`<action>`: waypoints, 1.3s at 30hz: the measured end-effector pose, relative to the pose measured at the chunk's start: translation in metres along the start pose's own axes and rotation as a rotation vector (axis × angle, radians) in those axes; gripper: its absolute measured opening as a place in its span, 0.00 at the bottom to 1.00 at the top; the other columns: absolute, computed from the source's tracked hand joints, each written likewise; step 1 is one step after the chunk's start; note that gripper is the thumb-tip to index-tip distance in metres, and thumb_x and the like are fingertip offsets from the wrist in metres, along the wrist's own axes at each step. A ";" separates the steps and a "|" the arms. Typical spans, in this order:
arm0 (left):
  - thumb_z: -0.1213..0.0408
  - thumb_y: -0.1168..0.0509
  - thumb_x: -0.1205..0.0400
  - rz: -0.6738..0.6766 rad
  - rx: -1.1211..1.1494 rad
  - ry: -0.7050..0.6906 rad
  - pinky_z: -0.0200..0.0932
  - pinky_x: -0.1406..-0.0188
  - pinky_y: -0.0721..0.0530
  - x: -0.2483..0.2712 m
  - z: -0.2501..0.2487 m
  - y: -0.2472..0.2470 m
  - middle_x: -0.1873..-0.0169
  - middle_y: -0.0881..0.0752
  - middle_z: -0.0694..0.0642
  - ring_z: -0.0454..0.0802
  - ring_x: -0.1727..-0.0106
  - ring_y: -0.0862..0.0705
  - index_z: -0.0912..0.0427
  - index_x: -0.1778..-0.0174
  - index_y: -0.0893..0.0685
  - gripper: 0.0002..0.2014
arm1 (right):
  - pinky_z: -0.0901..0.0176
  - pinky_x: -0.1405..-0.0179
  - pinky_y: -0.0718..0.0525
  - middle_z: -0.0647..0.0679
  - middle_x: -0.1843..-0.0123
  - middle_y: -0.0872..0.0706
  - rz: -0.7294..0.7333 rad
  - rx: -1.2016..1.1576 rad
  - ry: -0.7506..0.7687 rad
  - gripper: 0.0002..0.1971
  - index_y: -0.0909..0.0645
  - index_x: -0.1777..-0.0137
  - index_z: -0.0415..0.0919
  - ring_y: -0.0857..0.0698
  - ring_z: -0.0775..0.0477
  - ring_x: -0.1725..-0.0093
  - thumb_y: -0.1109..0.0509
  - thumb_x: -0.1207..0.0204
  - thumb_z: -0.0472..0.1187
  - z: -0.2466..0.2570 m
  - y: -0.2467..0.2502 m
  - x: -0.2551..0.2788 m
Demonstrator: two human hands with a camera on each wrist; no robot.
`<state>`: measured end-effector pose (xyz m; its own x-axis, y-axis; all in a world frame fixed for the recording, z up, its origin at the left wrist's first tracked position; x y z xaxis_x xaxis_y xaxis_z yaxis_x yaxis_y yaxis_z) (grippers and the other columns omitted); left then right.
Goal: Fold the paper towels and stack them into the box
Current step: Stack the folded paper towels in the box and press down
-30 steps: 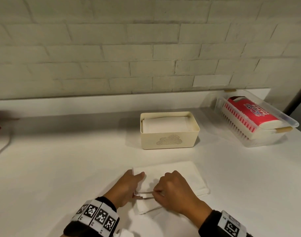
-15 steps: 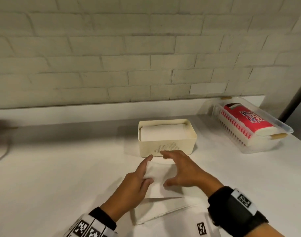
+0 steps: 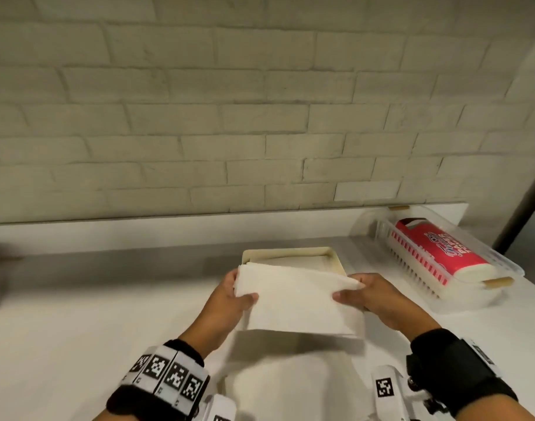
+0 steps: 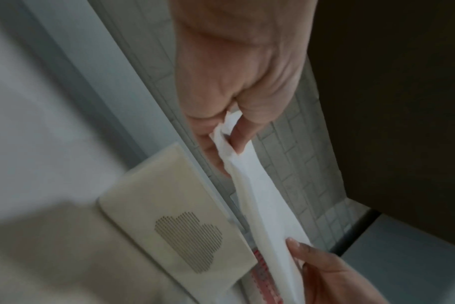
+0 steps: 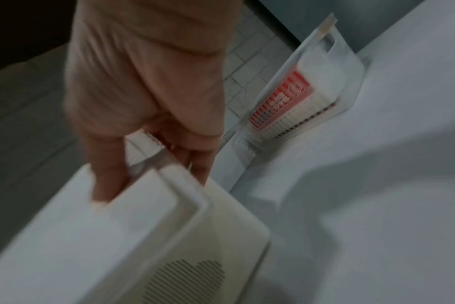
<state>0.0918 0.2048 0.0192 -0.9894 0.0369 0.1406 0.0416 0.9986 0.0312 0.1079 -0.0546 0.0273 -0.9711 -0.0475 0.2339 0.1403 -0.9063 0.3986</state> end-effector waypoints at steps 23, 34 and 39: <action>0.78 0.47 0.19 -0.020 -1.392 -0.150 0.41 0.47 0.21 -0.100 -0.016 -0.032 0.37 0.22 0.60 0.57 0.41 0.17 0.62 0.34 0.25 0.19 | 0.66 0.66 0.22 0.40 0.45 0.18 -0.297 0.517 -0.081 0.28 0.36 0.25 0.44 0.18 0.47 0.60 0.36 0.24 0.28 0.016 -0.003 -0.112; 0.77 0.45 0.18 0.089 -1.632 -0.140 0.42 0.45 0.20 -0.100 -0.011 -0.043 0.35 0.26 0.61 0.55 0.38 0.19 0.64 0.34 0.26 0.17 | 0.60 0.60 0.19 0.40 0.47 0.16 -0.233 0.797 -0.043 0.24 0.33 0.28 0.39 0.14 0.43 0.51 0.39 0.24 0.27 0.023 -0.013 -0.107; 0.73 0.42 0.19 0.049 -1.789 -0.136 0.47 0.43 0.20 -0.098 -0.015 -0.043 0.33 0.29 0.64 0.61 0.26 0.36 0.65 0.37 0.21 0.15 | 0.58 0.49 0.20 0.41 0.36 0.28 -0.266 1.148 0.027 0.23 0.31 0.31 0.39 0.25 0.43 0.37 0.36 0.27 0.31 0.036 -0.022 -0.100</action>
<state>0.1888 0.1579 0.0192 -0.9823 0.1569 0.1026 0.0613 -0.2481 0.9668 0.2086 -0.0146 0.0272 -0.9979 0.0644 0.0098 0.0110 0.0197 0.9997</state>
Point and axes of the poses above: each hand's wrist, its own x-axis away from the middle knuckle, its own y-axis out of the back of the hand, z = x × y, the point moved 8 cm from there along -x, towards the middle knuckle
